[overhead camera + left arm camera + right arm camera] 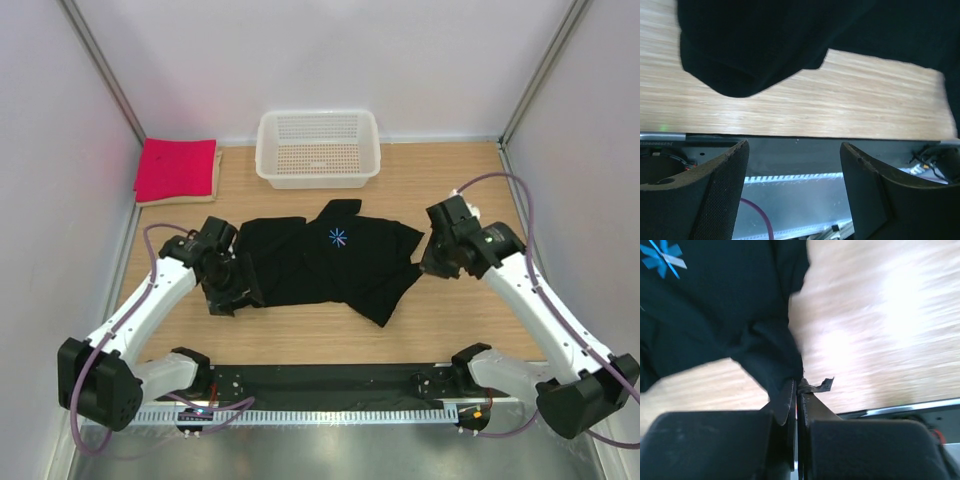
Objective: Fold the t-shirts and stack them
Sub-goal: Flatten the tshirt out
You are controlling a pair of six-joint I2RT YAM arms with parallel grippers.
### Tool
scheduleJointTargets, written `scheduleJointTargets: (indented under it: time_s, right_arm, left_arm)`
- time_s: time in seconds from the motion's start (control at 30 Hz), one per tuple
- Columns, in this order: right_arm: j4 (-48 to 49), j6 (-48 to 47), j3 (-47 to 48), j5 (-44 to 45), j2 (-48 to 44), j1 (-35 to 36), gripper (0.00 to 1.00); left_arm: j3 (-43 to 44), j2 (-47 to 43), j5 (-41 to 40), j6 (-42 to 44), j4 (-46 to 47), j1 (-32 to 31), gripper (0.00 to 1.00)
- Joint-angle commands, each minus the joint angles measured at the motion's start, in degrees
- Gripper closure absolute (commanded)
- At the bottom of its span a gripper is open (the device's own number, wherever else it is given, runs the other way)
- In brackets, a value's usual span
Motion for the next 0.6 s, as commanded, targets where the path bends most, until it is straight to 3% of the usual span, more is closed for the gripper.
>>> scheduleJointTargets:
  time_s: [0.0,0.3,0.4,0.57]
  right_arm:
    - [-11.1,-1.8,8.7,13.0,-1.9,-0.2,0.99]
    - [-20.8,-0.6,25.9,36.7,-3.5,-1.1,0.99]
    - [-21.2,-1.7,28.7,41.5,-4.4,-1.1,0.99]
    - [-21.4,-3.0,29.7,41.9,-3.7,-1.1,0.99]
  left_arm:
    - [0.9,-2.3,-5.3,-3.0,0.3,1.4,0.26]
    - [5.1,-5.1,-15.9,-4.8,-4.4,1.7,0.2]
    - [4.6,-5.0,-16.6,-5.6,-4.8,1.7,0.19]
    - [3.4,-3.6,-14.3,-4.5,-2.4,1.7,0.2]
